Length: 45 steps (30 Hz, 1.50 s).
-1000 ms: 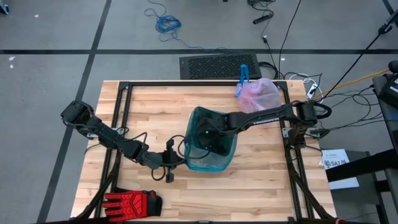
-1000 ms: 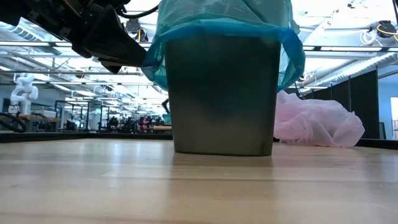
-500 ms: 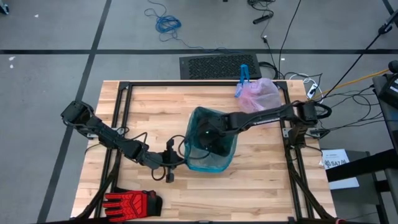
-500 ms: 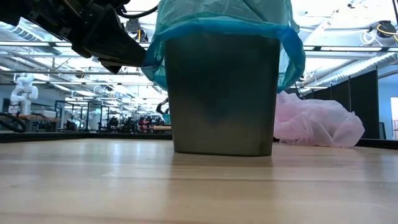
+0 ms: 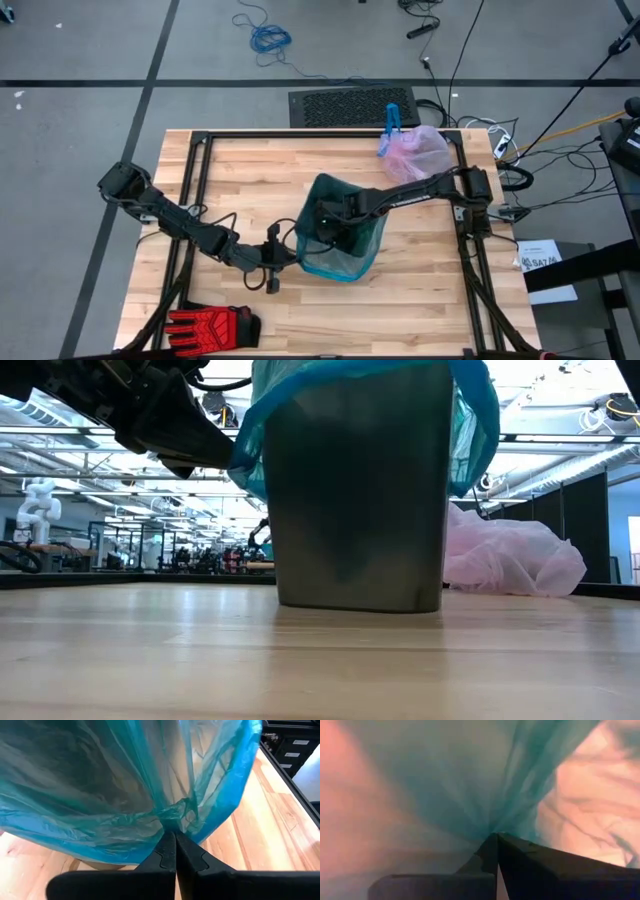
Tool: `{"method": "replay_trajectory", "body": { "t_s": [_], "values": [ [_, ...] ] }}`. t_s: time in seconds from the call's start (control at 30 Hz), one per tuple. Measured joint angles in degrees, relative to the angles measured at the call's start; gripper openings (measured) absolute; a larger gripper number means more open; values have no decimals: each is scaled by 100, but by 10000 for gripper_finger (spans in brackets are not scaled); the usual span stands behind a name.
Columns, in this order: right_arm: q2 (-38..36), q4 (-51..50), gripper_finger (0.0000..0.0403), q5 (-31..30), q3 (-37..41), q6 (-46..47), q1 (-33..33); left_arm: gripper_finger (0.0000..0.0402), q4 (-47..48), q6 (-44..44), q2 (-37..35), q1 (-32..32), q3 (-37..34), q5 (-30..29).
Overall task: Place trash/remove bag and relplace
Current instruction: Insert a new trash bag into the trash bin
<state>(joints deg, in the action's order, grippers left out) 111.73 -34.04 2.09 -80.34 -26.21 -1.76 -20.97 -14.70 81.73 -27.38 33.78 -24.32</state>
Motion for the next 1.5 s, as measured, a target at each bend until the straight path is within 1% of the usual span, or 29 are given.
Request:
{"method": "replay_trajectory", "body": {
  "t_s": [0.23, 0.6, 1.03, 1.37, 1.5],
  "values": [
    [239, 24, 0, -2, -2, -1, 4, 0, 8, -4, -1, 0, 0, 0],
    [244, -61, 0, -10, 0, 1, 39, 0, 16, -6, -2, 0, 0, 0],
    [-500, -147, 0, -50, 15, 179, -30, 0, 31, -21, -2, -1, 0, 2],
    [-750, -87, 0, -33, 13, 225, -98, 0, 55, -114, -2, 0, 0, 2],
    [-636, 18, 0, 285, 0, 398, -89, 0, 55, -116, -2, -2, 0, 2]
  ]
}}
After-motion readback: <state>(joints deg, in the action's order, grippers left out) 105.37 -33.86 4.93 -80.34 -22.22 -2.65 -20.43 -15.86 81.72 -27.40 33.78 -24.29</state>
